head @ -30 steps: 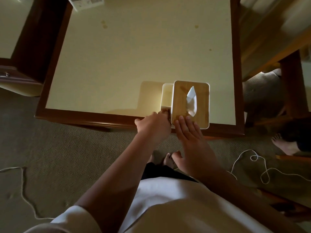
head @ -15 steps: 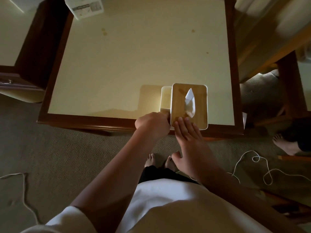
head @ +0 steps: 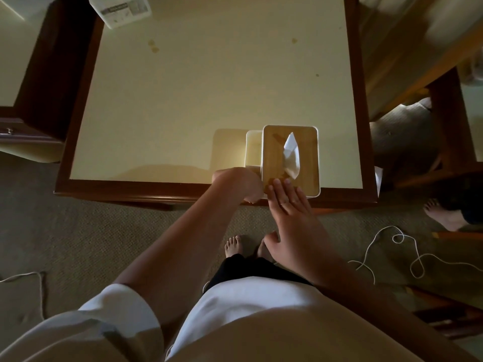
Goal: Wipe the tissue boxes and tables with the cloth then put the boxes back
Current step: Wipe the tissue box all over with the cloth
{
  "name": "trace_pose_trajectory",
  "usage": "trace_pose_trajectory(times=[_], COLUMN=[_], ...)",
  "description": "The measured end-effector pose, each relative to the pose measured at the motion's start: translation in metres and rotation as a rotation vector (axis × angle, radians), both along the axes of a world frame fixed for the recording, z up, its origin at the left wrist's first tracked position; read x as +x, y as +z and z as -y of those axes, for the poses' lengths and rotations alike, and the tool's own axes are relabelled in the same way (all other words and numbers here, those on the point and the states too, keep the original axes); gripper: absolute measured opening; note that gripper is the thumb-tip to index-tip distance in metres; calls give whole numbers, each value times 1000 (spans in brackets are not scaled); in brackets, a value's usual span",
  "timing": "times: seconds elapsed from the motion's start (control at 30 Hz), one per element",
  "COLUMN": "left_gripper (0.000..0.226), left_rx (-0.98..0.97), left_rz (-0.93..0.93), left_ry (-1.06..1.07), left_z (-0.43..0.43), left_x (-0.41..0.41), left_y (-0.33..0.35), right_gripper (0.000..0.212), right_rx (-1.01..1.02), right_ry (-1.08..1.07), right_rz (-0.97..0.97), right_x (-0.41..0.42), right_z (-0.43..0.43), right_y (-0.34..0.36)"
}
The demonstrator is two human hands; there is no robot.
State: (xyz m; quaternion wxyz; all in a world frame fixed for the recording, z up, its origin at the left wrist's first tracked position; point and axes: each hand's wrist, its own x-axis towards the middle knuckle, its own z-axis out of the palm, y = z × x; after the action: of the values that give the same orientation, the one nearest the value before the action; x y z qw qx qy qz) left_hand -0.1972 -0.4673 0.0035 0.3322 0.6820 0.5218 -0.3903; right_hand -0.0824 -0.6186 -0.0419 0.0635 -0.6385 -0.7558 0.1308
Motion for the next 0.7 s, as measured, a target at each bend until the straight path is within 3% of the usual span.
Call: trace_pose_trajectory(times=[0.23, 0.33, 0.47, 0.53, 0.63, 0.7], left_gripper=[24, 22, 42, 45, 40, 30], left_rx=[589, 746, 614, 527, 579, 687], left_rz=[329, 523, 772, 823, 878, 812], left_ry=[142, 293, 710, 812, 774, 568], left_z=[46, 57, 57, 55, 54, 54], left_x=[-32, -46, -46, -46, -49, -52], left_y=[-10, -8, 1, 4, -1, -13], right_gripper=[99, 100, 100, 99, 98, 97], right_rx=[48, 62, 70, 71, 68, 65], right_ry=[1, 1, 12, 14, 14, 11], right_rz=[8, -4, 2, -5, -10, -16], right_x=[-1, -1, 0, 1, 0, 1], right_z=[1, 1, 2, 2, 1, 1], right_y=[-3, -4, -4, -4, -5, -7])
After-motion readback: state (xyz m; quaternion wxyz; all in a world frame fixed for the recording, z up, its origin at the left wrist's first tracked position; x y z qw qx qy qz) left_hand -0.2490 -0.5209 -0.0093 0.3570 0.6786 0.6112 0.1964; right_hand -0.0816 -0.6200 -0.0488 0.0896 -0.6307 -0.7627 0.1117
